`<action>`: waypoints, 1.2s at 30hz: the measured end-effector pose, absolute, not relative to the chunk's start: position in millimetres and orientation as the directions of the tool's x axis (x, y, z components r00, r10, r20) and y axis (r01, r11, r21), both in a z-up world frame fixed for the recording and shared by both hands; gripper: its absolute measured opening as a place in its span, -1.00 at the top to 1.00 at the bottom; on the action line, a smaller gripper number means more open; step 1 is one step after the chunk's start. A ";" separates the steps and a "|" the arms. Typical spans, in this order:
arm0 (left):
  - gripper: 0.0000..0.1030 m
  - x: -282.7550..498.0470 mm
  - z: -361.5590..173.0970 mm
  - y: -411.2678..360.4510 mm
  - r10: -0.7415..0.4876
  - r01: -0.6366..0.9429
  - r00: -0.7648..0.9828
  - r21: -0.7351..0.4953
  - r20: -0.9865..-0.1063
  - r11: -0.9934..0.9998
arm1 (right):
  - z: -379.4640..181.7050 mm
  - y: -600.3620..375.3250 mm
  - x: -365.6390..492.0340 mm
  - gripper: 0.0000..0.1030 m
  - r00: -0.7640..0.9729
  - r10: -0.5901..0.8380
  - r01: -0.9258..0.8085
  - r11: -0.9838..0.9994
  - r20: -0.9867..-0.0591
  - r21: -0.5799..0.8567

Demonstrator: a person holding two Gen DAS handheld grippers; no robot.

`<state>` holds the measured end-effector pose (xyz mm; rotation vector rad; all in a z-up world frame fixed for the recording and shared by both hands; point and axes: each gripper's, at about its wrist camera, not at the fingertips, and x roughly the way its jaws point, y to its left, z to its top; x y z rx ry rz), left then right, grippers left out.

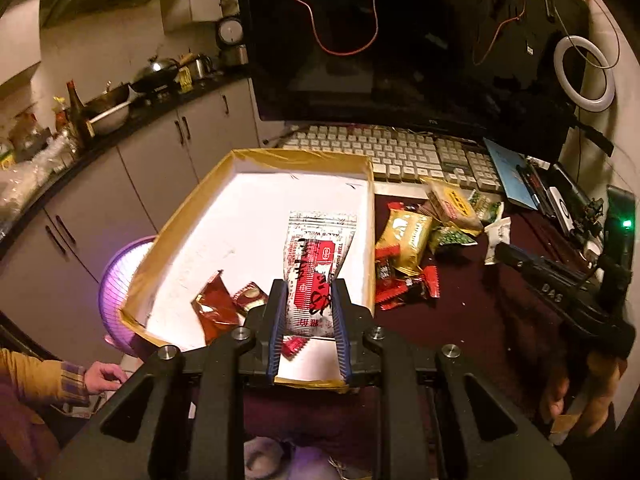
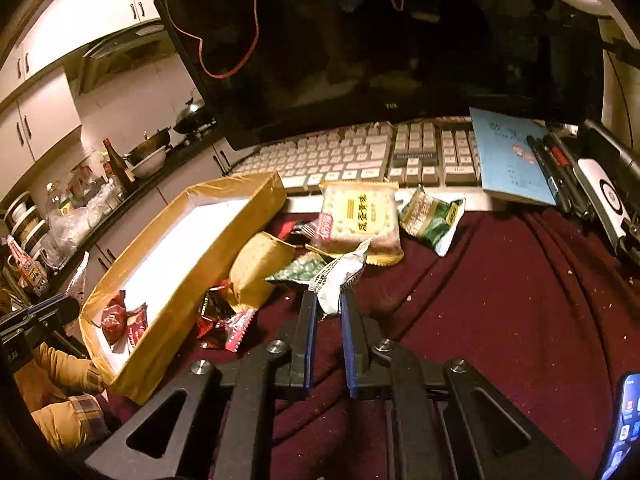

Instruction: Organize snacks

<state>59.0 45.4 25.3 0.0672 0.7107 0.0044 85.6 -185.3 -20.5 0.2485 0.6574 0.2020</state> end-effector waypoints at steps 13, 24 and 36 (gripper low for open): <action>0.62 64.5 49.5 98.4 0.058 -0.078 0.788 -0.005 -0.613 0.997 | 14.3 -152.2 76.9 0.78 0.753 0.451 -0.286 0.880 -0.479 0.379; 0.62 133.8 17.5 154.1 0.093 -0.157 0.700 -0.026 -0.708 0.987 | 8.5 -56.2 139.3 0.78 0.571 0.640 -0.448 0.768 -0.514 0.459; 0.62 156.5 -30.8 150.7 0.170 -0.195 0.592 0.065 -0.788 0.979 | -32.3 -3.7 168.3 0.77 0.534 0.546 -0.432 0.832 -0.645 0.348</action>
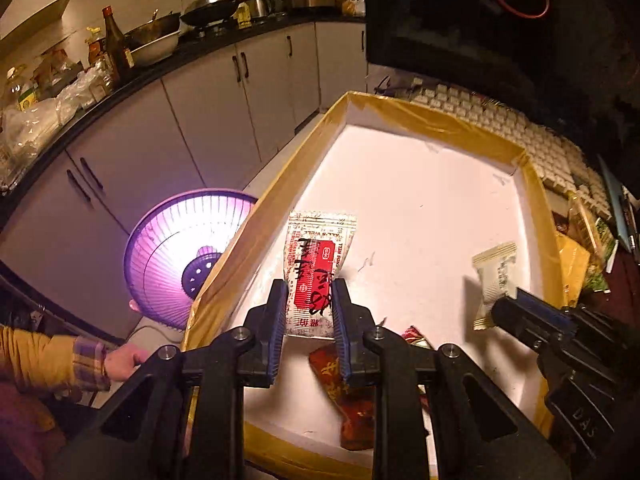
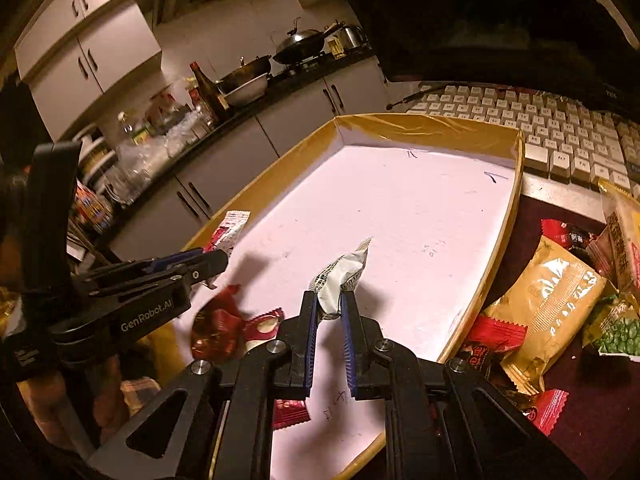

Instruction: Organize snacks

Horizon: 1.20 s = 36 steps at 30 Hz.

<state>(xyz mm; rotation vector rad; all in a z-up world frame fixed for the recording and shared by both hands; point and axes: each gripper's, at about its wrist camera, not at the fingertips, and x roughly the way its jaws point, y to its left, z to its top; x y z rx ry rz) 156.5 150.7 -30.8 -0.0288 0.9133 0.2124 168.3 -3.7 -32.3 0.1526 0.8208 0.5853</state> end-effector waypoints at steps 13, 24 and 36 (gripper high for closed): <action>-0.32 144.6 -16.2 149.0 0.150 -0.191 0.641 0.032 -0.752 0.981 | -20.6 -3.7 154.9 -0.59 0.596 0.548 -0.449 0.833 -0.587 0.322; -0.68 64.0 32.8 91.6 0.084 -0.114 0.797 -0.011 -0.598 0.993 | -1.8 -71.7 104.6 -0.81 0.644 0.525 -0.421 0.851 -0.556 0.315; -0.68 63.9 5.7 3.0 -0.087 0.097 0.686 -0.028 -0.722 0.995 | -7.5 -179.1 86.8 -0.82 0.768 0.411 -0.212 0.887 -0.492 0.411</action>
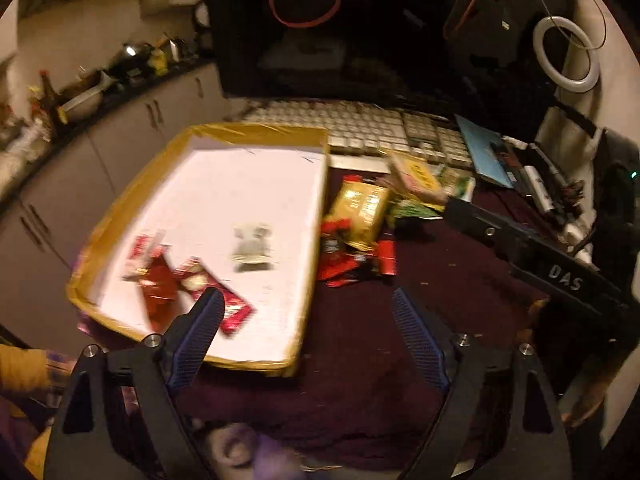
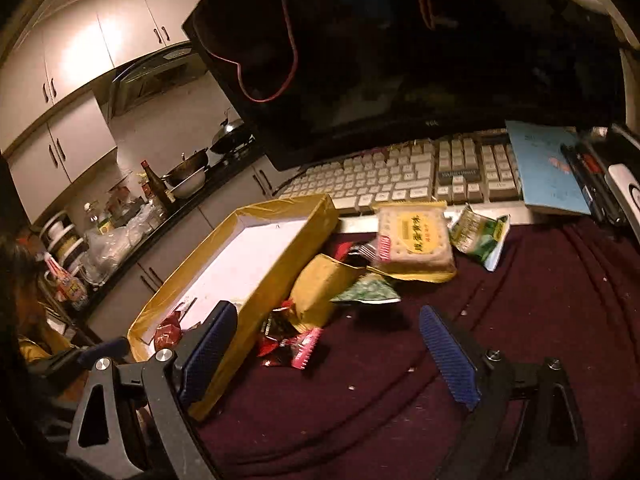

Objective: Organize snacks
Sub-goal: 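Grasp the salted egg yolk biscuit pack with the right tool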

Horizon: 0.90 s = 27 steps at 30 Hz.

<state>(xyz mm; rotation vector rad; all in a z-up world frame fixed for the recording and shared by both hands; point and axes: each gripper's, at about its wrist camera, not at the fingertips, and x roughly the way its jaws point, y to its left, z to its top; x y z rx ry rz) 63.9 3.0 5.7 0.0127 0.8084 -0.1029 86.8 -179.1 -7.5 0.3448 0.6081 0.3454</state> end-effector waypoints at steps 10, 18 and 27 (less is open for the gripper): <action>-0.68 77.1 -8.7 18.3 -0.063 -0.004 0.663 -0.087 -0.746 0.996 | -30.6 -190.0 108.1 -0.80 0.713 0.394 -0.145 0.892 -0.580 0.427; -0.68 71.4 -0.2 26.0 -0.128 0.038 0.675 -0.139 -0.727 0.990 | -16.4 -206.8 140.0 -0.62 0.672 0.428 -0.061 0.845 -0.604 0.531; -0.67 64.1 4.8 33.3 -0.190 0.071 0.668 -0.194 -0.719 0.979 | -18.9 -198.5 224.7 -0.64 0.580 0.278 0.064 0.922 -0.766 0.383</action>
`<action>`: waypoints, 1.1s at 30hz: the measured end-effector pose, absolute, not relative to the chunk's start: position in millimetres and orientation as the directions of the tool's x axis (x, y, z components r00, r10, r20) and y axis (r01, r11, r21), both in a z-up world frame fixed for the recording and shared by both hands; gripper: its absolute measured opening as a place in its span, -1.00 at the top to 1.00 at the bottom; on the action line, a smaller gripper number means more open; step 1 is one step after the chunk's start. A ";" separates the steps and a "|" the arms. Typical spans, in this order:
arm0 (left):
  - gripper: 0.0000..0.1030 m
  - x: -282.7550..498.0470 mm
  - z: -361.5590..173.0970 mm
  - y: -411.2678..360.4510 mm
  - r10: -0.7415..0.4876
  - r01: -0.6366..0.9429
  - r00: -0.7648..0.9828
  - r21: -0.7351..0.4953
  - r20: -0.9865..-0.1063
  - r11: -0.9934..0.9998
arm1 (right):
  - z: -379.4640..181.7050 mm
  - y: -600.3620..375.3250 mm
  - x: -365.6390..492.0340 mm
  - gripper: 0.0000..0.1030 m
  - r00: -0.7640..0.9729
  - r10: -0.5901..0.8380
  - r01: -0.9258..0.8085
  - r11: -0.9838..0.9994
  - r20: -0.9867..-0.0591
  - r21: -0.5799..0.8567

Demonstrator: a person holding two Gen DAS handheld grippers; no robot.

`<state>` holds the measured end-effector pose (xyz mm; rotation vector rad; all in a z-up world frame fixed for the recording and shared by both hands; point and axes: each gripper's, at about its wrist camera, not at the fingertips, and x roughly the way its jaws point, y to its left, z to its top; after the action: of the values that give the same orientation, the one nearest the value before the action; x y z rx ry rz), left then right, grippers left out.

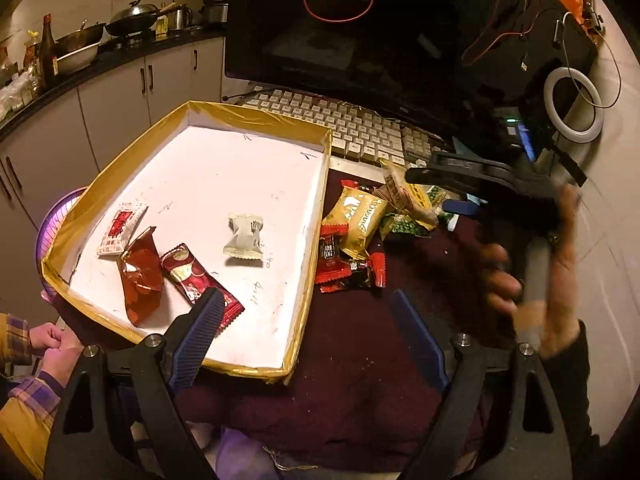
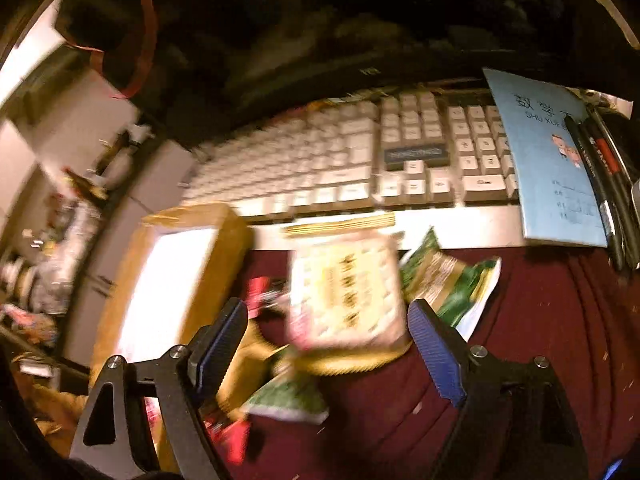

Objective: Organize snacks
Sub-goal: 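Grasp the salted egg yolk biscuit pack with the right tool, then grasp the green pea bag with the left tool while the right tool holds the biscuit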

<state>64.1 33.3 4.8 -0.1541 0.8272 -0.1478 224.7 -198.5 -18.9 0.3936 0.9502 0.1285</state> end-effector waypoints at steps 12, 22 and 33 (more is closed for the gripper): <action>-0.67 54.7 11.8 29.6 -0.195 0.104 0.680 -0.170 -0.707 0.980 | -38.6 -171.2 249.8 -0.80 0.545 0.206 0.039 0.962 -0.813 0.270; -0.67 58.3 12.3 20.2 -0.199 0.117 0.667 -0.163 -0.718 0.980 | -46.4 -186.2 243.6 -0.36 0.534 0.265 0.053 0.937 -0.803 0.345; -0.67 80.0 5.6 -1.6 -0.290 0.179 0.582 -0.229 -0.760 0.957 | -27.8 -227.7 152.2 -0.36 0.684 0.424 0.012 0.808 -0.594 0.590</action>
<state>80.0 -1.6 5.6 -0.1323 0.9100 -0.2749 152.2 -227.7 -27.8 0.5993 0.7936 0.2472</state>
